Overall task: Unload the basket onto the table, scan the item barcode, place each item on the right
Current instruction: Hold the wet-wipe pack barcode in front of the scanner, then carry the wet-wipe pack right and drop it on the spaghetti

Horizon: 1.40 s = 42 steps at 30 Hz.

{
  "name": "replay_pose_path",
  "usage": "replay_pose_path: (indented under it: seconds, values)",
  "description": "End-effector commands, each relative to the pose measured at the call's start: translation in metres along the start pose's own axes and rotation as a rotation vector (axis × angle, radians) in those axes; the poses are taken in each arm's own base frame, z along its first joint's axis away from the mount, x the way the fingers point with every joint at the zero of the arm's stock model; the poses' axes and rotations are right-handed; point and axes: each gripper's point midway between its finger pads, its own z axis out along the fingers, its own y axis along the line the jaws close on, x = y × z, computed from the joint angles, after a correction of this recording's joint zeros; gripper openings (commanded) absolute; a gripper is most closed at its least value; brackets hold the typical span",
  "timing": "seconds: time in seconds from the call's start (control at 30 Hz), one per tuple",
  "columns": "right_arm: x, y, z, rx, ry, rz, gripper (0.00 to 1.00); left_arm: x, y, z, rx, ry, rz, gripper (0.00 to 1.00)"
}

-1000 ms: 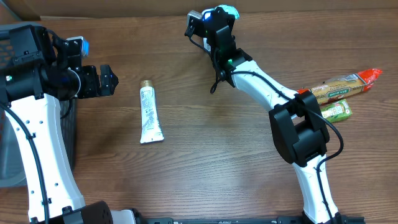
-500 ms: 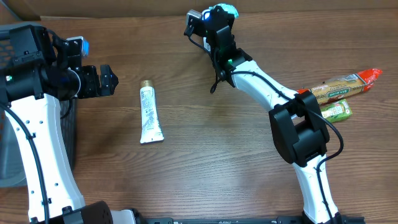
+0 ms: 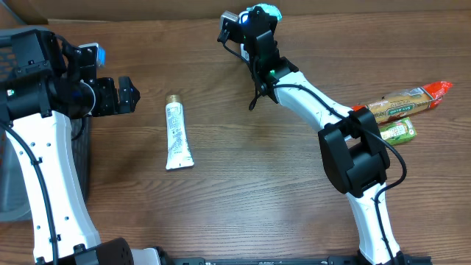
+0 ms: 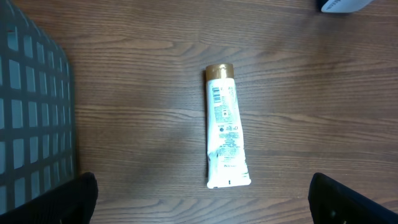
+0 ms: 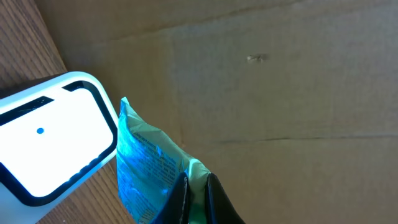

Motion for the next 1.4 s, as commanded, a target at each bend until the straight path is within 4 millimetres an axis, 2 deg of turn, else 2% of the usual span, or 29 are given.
replay_pose_path:
  seconds: [0.0, 0.13, 0.33, 0.5, 0.67, 0.73, 0.8, 0.87, 0.93, 0.97, 1.0, 1.07, 1.17, 1.2, 1.23, 1.37]
  values:
    - [-0.006, -0.012, -0.003, 0.027, -0.015, 0.015, 0.04, -0.003, 0.001, -0.001, -0.004, -0.006, 0.028, 1.00]
    - [-0.017, -0.014, -0.010, 0.029, -0.032, -0.016, 0.04, -0.003, 0.001, -0.001, -0.004, -0.006, 0.027, 0.99]
    - [-0.019, -0.035, -0.031, 0.012, -0.007, -0.015, 0.04, -0.003, 0.000, -0.001, -0.003, -0.006, 0.028, 0.99]
    - [-0.026, -0.054, -0.071, -0.076, -0.004, 0.034, 0.04, -0.003, 0.001, -0.001, -0.004, -0.006, 0.027, 1.00]
    - [-0.036, -0.069, -0.128, -0.181, -0.015, 0.120, 0.04, -0.003, 0.000, -0.001, -0.003, -0.006, 0.028, 1.00]
    - [-0.044, -0.062, -0.154, -0.274, -0.035, 0.229, 0.04, -0.003, 0.000, -0.001, -0.003, -0.006, 0.029, 0.99]
    - [-0.062, -0.042, -0.188, -0.458, -0.096, 0.394, 0.04, -0.003, 0.000, -0.001, -0.003, -0.006, 0.028, 0.99]
    - [-0.083, -0.017, -0.228, -0.717, -0.172, 0.535, 0.04, -0.003, 0.000, -0.001, -0.003, -0.006, 0.029, 1.00]
    - [-0.091, -0.004, -0.254, -0.898, -0.171, 0.668, 0.04, -0.003, 0.000, -0.001, -0.003, -0.006, 0.029, 1.00]
    - [-0.088, 0.001, -0.258, -0.943, -0.132, 0.726, 0.04, -0.003, 0.000, -0.001, -0.003, -0.006, 0.029, 0.99]
    - [-0.071, 0.007, -0.259, -0.979, -0.004, 0.837, 0.04, -0.003, 0.000, -0.001, -0.003, -0.006, 0.028, 1.00]
    - [-0.051, 0.012, -0.255, -0.988, 0.097, 0.883, 0.04, -0.003, 0.000, -0.001, -0.003, -0.006, 0.029, 1.00]
    - [0.006, 0.010, -0.235, -0.901, 0.320, 0.965, 0.04, -0.003, 0.000, -0.001, -0.003, -0.006, 0.029, 1.00]
    - [0.032, 0.007, -0.226, -0.852, 0.407, 1.013, 0.04, -0.003, 0.000, -0.001, -0.003, -0.006, 0.029, 1.00]
    - [0.066, 0.001, -0.216, -0.800, 0.508, 1.076, 0.04, -0.003, 0.000, -0.001, -0.003, -0.006, 0.028, 0.99]
    - [0.156, -0.019, -0.194, -0.669, 0.711, 1.260, 0.04, -0.003, 0.000, -0.001, -0.003, -0.006, 0.029, 0.99]
